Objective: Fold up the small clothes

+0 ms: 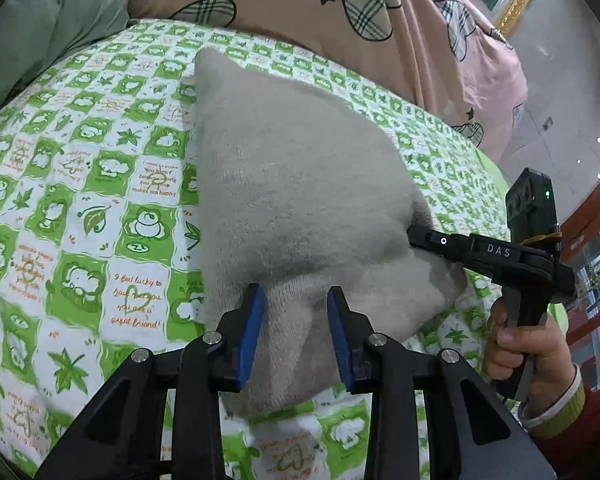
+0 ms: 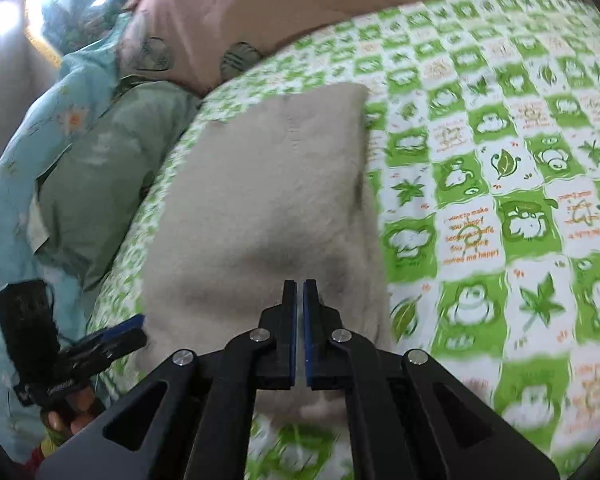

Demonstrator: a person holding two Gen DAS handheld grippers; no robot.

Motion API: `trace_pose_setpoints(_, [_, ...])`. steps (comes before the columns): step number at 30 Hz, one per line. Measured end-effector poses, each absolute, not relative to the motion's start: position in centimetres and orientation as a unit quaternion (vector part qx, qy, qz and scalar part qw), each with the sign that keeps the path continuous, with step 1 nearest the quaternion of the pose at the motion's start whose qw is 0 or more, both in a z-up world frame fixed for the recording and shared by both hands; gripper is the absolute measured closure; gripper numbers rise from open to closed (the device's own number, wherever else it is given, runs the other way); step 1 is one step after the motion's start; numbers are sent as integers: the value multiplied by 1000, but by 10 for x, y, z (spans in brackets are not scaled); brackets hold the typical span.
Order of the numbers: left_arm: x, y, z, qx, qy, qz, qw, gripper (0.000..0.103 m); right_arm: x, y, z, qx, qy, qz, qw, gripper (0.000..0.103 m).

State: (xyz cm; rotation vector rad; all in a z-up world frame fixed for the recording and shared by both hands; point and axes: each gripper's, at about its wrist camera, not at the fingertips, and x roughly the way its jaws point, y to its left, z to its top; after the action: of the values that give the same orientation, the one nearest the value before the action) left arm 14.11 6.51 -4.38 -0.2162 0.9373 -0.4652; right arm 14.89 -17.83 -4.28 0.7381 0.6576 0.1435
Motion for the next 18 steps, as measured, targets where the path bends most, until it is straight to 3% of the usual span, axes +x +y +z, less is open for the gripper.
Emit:
trace_pose_setpoints(4, [125, 67, -38, -100, 441, -228, 862, 70, 141, -162, -62, 301, 357, 38, 884, 100])
trace_pose_setpoints(18, [114, 59, -59, -87, 444, -203, 868, 69, 128, -164, -66, 305, 356, 27, 883, 100])
